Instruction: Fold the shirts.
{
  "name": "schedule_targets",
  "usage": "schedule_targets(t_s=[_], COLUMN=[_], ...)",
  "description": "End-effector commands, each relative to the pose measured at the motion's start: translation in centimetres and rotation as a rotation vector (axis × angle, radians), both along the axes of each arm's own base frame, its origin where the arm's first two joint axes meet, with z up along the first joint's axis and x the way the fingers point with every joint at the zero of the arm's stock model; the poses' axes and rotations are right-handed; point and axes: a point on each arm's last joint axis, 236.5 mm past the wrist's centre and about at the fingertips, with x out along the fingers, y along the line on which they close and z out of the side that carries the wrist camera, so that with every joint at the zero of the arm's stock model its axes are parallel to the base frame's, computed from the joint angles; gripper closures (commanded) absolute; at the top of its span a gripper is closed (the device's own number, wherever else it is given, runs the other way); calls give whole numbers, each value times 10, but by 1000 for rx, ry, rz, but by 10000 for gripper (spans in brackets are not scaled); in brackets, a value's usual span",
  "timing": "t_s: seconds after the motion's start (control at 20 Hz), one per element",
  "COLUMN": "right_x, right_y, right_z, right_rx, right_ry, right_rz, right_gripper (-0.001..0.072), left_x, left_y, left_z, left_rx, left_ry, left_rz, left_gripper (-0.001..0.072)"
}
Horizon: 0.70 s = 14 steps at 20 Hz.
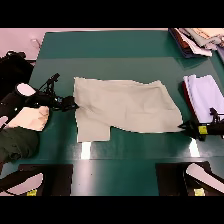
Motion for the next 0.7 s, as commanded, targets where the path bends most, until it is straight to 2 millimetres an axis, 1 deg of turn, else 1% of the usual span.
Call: schedule_targets(t_s=[0.0,0.1,0.15,0.2,0.25,0.3,0.35,0.4,0.45,0.5,0.55,0.6,0.65], right_x=[43,63,71,81,92,104,116,125,131,131,127,116,102], right_y=[0,8,14,20,25,29,32,34,38,42,46,50,54], right_z=[0,12,22,37,59,86,124,166,218,269,324,378,422], right_rx=[-79,-127,-147,-171,-199,-234,-280,-330,-388,-443,-508,-572,-631], right_ry=[-102,-166,-205,-254,-316,-390,-485,-587,-705,-815,-936,-1049,-1142], right_rz=[-5,66,116,160,195,222,246,265,282,294,296,295,293], right_gripper=[442,597,668,695,695,696,696,696,696,696,696,696,696], left_x=[1,1,1,2,5,8,10,11,9,2,-8,-25,-47], left_y=[0,0,0,1,2,4,4,5,5,6,7,10,13], left_z=[1,2,7,17,34,60,92,136,182,239,295,356,409], left_rx=[0,-1,-2,3,7,14,17,13,18,19,20,23,26], left_ry=[-2,-6,-20,-54,-102,-174,-253,-355,-465,-603,-740,-889,-1018], left_rz=[2,2,3,4,3,2,-3,-9,-18,-21,-17,-11,5], left_gripper=[683,684,684,685,685,685,684,684,684,685,684,684,684])
